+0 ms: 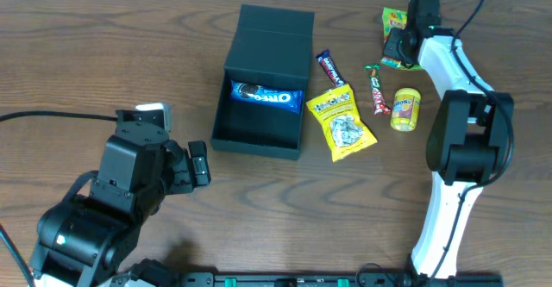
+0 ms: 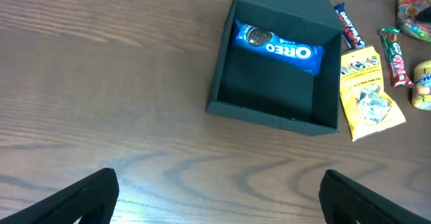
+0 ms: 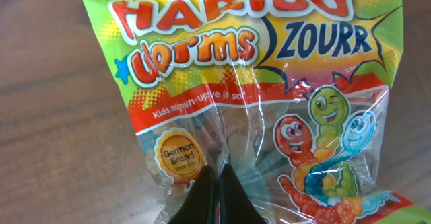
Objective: Pack container
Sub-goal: 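Move the right gripper to the green Haribo bag and grasp it, then lift the Haribo bag and carry it over the box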
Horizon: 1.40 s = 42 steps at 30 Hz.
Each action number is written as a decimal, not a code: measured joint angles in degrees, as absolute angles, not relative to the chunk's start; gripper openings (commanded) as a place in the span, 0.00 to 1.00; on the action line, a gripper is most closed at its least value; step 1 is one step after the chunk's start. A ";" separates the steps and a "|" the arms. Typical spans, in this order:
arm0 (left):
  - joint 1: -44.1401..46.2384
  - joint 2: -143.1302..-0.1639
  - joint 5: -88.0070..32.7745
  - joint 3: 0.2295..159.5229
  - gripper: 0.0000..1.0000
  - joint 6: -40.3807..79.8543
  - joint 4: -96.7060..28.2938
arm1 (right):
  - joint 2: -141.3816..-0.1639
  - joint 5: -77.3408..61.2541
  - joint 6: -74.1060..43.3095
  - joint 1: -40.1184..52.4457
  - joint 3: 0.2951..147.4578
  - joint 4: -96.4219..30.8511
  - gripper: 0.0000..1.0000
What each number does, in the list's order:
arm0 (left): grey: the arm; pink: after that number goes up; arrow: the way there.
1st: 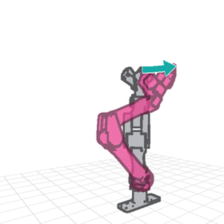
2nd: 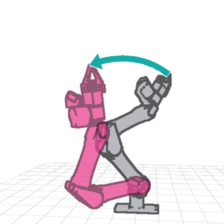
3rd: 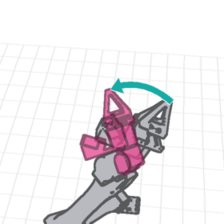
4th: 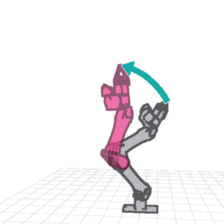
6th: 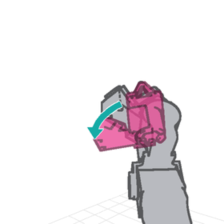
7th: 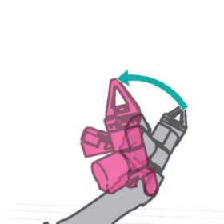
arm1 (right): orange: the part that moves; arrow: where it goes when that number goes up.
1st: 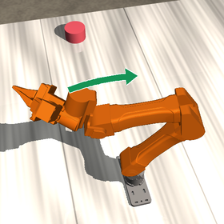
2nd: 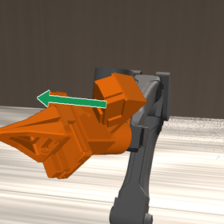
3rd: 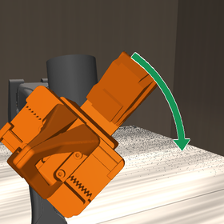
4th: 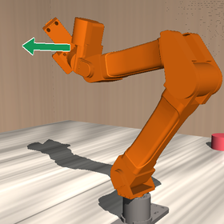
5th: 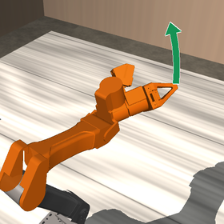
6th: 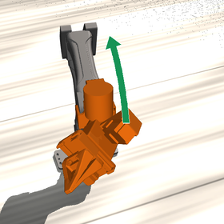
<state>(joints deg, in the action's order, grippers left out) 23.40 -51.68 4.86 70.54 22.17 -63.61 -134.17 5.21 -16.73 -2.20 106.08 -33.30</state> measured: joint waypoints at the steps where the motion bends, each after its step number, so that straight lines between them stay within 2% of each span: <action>1: 23.40 -51.68 4.86 70.54 0.96 22.15 -63.61 | -134.45 5.23 -16.43 -2.20 107.13 -34.98 0.01; 9: 23.40 -51.68 5.72 70.54 0.96 21.63 -63.44 | -136.49 5.43 -11.35 -2.20 123.39 -56.18 0.01; 15: 23.40 -51.68 6.70 70.54 0.96 21.12 -62.83 | -133.78 5.67 -5.93 -1.26 134.08 -63.88 0.01; 22: 23.40 -50.43 6.96 71.46 0.96 20.88 -62.94 | -121.86 5.15 -0.12 4.56 135.24 -69.36 0.01; 28: 23.40 -44.01 8.12 77.78 0.96 20.69 -65.01 | -113.23 -0.97 2.90 11.62 136.03 -72.58 0.01; 37: 23.40 -34.54 8.62 82.43 0.95 20.71 -69.45 | -111.48 -9.32 10.48 23.55 135.39 -76.79 0.01; 42: 23.40 -34.22 8.56 82.43 0.95 20.71 -70.57 | -111.46 -11.03 12.23 30.61 128.29 -75.09 0.01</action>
